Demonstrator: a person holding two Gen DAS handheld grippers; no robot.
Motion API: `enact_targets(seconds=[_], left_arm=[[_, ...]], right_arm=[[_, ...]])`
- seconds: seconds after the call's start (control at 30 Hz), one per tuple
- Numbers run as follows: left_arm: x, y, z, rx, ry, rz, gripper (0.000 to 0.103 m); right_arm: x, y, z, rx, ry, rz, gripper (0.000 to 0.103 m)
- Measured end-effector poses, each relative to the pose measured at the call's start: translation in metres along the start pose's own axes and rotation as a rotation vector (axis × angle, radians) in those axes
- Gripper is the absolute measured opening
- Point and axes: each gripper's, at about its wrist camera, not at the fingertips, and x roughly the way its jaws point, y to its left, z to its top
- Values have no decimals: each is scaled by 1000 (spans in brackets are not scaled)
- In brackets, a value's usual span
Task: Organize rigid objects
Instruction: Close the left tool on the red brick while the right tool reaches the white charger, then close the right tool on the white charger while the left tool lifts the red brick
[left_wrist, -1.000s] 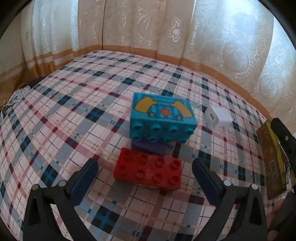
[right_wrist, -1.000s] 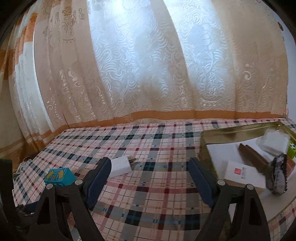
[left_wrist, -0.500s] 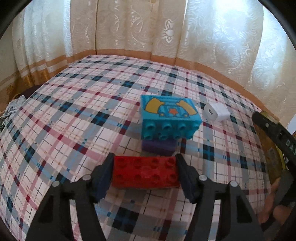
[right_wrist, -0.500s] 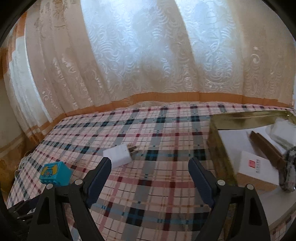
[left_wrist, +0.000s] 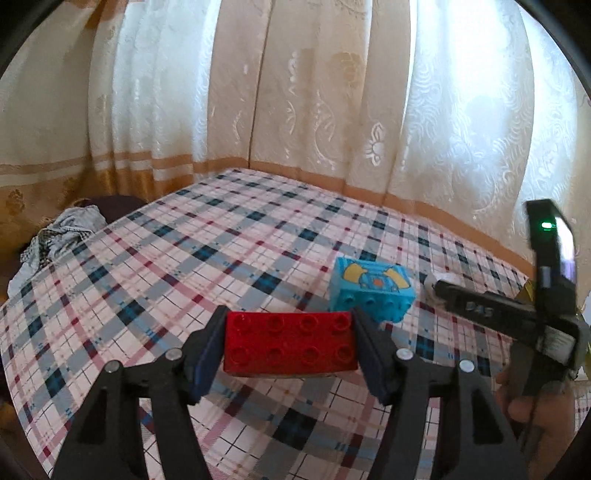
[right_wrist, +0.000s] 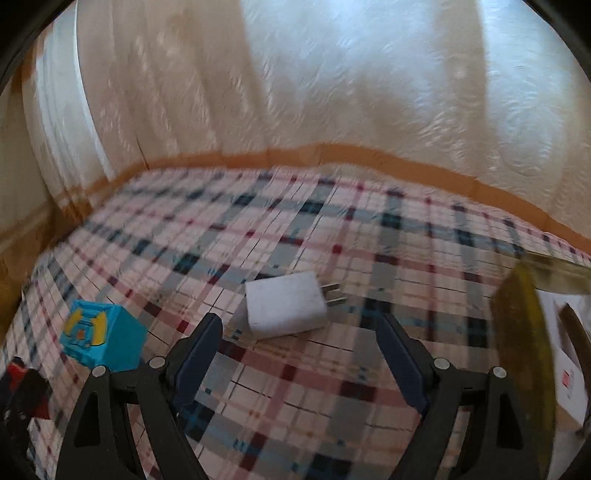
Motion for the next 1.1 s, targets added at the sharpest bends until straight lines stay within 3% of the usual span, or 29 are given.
enact_targets(seconds=[0.3,0.33,0.4,0.47,0.57,0.63,0.73,0.87,1.1], left_arm=[[1,5,0,-23,10,9,65],[2,5,0,-24,11,10,65],[2,4,0,-23,12,17,65],[2,4,0,-22,11,24,65],[-1,5,0,-23,-3,34,65],[-2,5,0,-20,-11,40,65],[-6,3,-1,-10,-29,53,65],[-8,-1,-1,9,-44,74,65],[-13,-4,-1,26,-71,97,65]], right_arm=[[28,12,10,-41,97,-9,87],[27,14,11,-50,96,-8,83],[22,17,11,-68,78,8,58],[17,22,8,-104,71,44,49],[11,24,1,-129,64,33,49],[6,18,-3,-99,64,79,49],[-10,5,-8,-33,-1,171,49],[-35,-4,-20,-5,-88,218,49],[-69,3,-37,-35,-210,193,49]])
